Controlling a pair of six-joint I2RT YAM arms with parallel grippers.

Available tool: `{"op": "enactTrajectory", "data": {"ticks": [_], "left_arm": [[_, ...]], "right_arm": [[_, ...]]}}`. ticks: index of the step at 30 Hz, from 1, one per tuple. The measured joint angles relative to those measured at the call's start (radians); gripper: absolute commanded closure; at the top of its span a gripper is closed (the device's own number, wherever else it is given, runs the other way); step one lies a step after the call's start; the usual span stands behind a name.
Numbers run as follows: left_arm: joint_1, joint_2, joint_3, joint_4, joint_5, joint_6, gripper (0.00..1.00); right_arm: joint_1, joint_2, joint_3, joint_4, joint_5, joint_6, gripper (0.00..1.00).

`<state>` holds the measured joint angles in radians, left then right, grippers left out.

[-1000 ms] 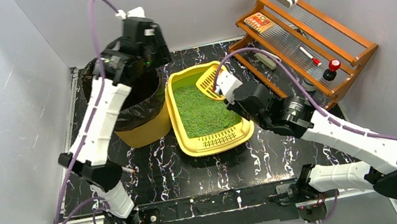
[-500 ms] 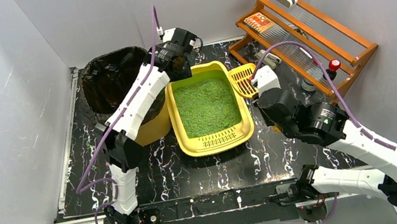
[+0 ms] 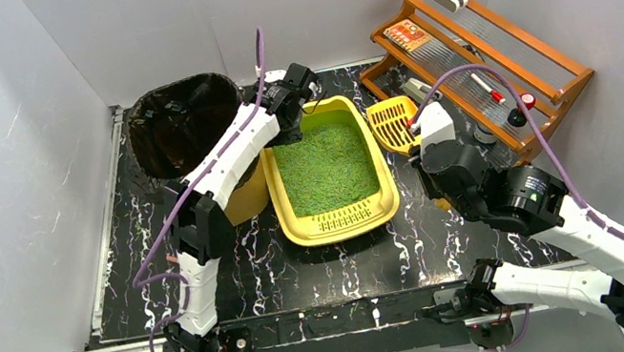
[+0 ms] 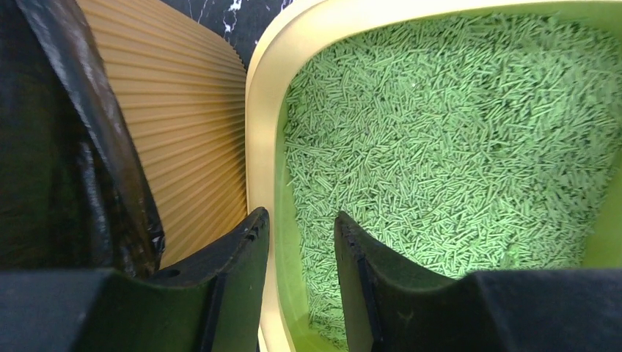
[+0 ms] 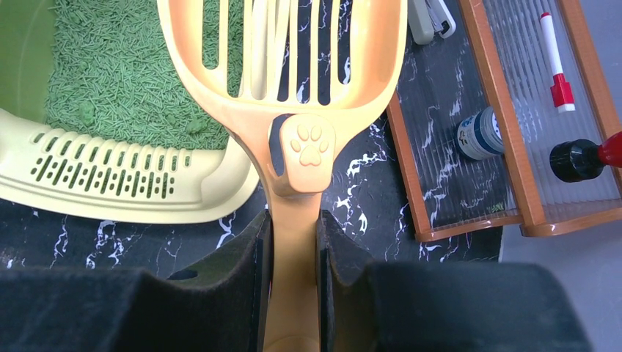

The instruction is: Clean the litter box

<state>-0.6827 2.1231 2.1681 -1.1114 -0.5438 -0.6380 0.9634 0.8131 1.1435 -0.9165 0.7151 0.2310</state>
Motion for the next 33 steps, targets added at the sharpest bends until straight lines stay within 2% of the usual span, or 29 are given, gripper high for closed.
{"op": "enactTrajectory", "data": {"ticks": [5, 10, 19, 24, 33], "left_arm": [[0.000, 0.000, -0.061, 0.026, -0.018, -0.002, 0.55], [0.000, -0.002, -0.085, 0.015, -0.048, -0.010, 0.54], [0.002, -0.002, -0.176, 0.069, -0.022, 0.029, 0.67], [-0.001, -0.003, -0.186, 0.107, 0.006, 0.134, 0.73], [-0.030, -0.059, -0.282, 0.327, 0.139, 0.328, 0.83]], "right_arm": [[0.000, 0.000, 0.000, 0.009, 0.006, -0.010, 1.00], [0.000, 0.000, 0.000, 0.031, 0.008, -0.026, 1.00], [0.000, 0.000, 0.000, 0.037, 0.014, -0.033, 1.00], [0.000, 0.000, 0.000, 0.037, 0.020, -0.035, 1.00], [0.000, -0.017, 0.000, 0.036, 0.036, -0.036, 1.00]]}}
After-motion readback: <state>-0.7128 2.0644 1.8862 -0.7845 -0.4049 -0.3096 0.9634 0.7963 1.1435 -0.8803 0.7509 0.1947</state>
